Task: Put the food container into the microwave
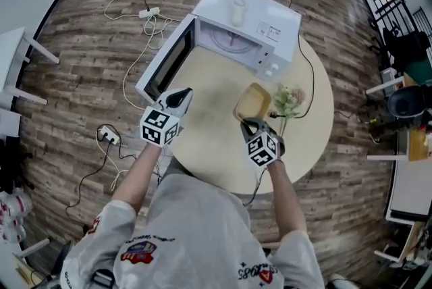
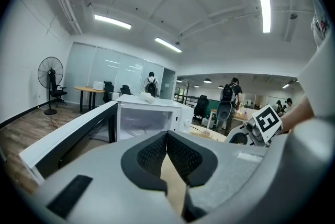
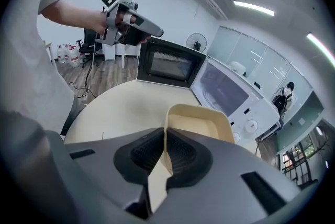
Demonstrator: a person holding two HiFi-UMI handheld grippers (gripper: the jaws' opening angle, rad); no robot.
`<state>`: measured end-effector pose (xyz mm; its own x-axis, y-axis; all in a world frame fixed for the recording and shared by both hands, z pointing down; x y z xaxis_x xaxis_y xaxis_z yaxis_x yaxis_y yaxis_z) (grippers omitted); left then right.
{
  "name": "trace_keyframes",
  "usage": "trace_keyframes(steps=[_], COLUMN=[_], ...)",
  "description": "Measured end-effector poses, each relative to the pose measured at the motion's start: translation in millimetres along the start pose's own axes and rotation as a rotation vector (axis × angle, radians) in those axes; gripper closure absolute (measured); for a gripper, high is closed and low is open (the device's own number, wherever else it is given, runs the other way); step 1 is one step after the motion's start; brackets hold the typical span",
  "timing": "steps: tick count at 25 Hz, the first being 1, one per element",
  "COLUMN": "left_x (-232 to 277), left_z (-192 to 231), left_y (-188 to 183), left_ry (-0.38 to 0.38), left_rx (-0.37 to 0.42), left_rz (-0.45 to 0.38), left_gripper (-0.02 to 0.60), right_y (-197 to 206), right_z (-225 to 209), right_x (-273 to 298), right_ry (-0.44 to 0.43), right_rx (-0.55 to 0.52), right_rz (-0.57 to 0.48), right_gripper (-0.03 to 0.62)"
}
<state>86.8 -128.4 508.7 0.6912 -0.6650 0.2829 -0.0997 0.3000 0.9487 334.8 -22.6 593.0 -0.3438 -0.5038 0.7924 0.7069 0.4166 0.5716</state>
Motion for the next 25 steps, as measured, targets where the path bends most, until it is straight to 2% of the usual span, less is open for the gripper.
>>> trace_keyframes(steps=[11, 25], left_x=[29, 65], left_z=[29, 60], left_y=[6, 16], left_ry=[-0.005, 0.005], left_rx=[-0.021, -0.043], left_rz=[0.032, 0.08], left_gripper=[0.577, 0.577], right_y=[-43, -69], right_z=[-47, -90], right_x=[35, 87], right_ry=[-0.031, -0.086], right_rx=[-0.053, -0.087], right_rz=[-0.015, -0.005], right_gripper=[0.572, 0.572])
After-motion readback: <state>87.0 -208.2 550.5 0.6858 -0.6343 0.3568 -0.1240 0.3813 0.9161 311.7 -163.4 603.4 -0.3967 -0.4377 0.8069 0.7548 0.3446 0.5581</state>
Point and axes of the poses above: the fingertips, and each gripper's own axes: x forward along the fingers, z to its left, y out of its underside, the point moved 7 cm from there along -x, backward along the fingers, and after that the axes turned 7 degrees about -y, right-handed, at the moved point
